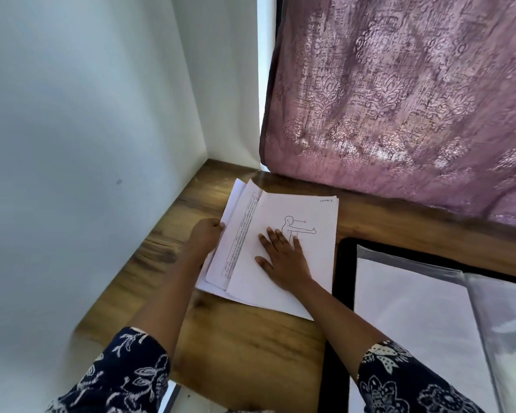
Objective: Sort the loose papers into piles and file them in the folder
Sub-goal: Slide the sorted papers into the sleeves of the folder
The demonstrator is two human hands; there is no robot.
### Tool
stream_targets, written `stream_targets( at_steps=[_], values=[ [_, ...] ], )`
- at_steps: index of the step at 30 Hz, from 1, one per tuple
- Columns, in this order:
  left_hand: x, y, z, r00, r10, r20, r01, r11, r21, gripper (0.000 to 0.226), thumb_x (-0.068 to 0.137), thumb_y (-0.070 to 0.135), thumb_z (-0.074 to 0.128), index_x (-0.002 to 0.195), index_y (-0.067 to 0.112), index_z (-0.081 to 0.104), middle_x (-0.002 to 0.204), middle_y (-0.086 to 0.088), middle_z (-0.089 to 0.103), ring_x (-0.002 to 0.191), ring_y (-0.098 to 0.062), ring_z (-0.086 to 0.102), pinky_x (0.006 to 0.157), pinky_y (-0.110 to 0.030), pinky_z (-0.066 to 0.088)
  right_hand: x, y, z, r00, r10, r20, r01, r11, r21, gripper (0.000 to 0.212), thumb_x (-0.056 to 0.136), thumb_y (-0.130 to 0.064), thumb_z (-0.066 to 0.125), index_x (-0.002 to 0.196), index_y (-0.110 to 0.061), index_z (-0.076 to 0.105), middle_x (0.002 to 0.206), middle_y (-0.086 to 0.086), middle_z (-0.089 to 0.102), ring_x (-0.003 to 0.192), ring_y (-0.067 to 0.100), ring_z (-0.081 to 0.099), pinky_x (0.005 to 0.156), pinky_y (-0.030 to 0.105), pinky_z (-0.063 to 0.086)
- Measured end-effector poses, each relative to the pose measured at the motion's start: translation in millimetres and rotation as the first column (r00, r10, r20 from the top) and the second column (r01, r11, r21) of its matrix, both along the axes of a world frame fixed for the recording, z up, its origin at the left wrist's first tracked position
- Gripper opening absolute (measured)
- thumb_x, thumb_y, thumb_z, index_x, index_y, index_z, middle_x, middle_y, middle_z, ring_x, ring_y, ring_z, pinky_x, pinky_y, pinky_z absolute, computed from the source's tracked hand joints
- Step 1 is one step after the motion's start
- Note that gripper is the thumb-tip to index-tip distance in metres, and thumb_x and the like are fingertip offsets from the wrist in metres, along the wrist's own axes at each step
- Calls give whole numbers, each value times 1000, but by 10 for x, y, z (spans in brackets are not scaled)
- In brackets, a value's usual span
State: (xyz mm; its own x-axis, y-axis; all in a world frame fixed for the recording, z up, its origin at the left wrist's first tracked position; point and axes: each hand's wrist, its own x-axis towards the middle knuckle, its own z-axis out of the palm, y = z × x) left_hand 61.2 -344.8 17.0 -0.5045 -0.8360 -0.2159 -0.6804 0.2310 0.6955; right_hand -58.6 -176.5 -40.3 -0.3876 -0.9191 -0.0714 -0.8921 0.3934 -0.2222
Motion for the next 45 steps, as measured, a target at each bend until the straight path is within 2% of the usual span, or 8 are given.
stream_targets(
  at_steps=[12,17,21,24,27,32,37,45],
  values=[
    [364,-30,902,999,25,38,5,769,-640,30,102,24,41,103,4,64,95,-17,70,83,-37,65,70,-36,47,13,28,40,1000,-15,5,14,999,36,114,58,-75,-37,153,-27,2,161,0,-3,148,18,-1,117,47,-2],
    [565,-56,1259,992,61,-107,-121,630,-767,29,101,20,42,102,0,63,88,-23,69,78,-41,65,64,-31,38,-10,-89,246,1000,-12,8,11,990,138,64,98,-53,30,152,-22,17,160,2,10,146,22,11,116,47,14],
    [568,-6,1567,965,46,-258,-238,564,-791,33,102,25,41,109,1,62,99,-21,70,83,-42,66,71,-31,42,-175,-318,543,960,-124,252,93,987,133,55,96,-52,44,136,-15,45,143,9,43,131,27,40,104,38,35],
    [494,84,1716,947,32,-321,-279,580,-765,33,102,27,42,110,2,62,106,-19,69,87,-40,66,77,-35,48,-265,-366,804,813,-181,554,145,983,109,53,97,-54,39,125,-11,52,133,9,52,124,26,47,97,33,35],
    [405,144,1761,925,35,-377,-302,669,-679,30,102,22,43,108,0,62,109,-19,68,93,-38,64,81,-34,47,-304,-296,964,286,-114,951,409,912,-13,51,94,-57,41,129,-20,49,131,-2,52,126,20,47,96,38,36],
    [150,310,1477,891,38,-452,-201,926,-319,24,100,15,47,105,0,65,101,-15,66,92,-28,59,73,-26,39,-476,111,1233,-38,280,959,529,820,-219,43,93,-37,57,131,-16,55,126,5,64,114,22,62,89,38,53],
    [-261,994,1147,853,-98,-512,30,990,-141,19,100,9,47,106,4,64,99,-10,61,86,-17,53,61,-3,40,-963,1017,1099,31,206,978,636,751,-178,41,91,-5,57,132,-5,52,126,15,62,117,36,58,94,50,50],
    [-520,2456,786,866,-49,-498,74,997,32,21,100,19,49,85,22,63,83,8,66,74,-9,59,65,-23,44,-1187,2629,955,242,-56,969,572,815,-96,34,89,2,55,118,-15,54,108,1,67,97,20,66,78,36,59]
  ],
)
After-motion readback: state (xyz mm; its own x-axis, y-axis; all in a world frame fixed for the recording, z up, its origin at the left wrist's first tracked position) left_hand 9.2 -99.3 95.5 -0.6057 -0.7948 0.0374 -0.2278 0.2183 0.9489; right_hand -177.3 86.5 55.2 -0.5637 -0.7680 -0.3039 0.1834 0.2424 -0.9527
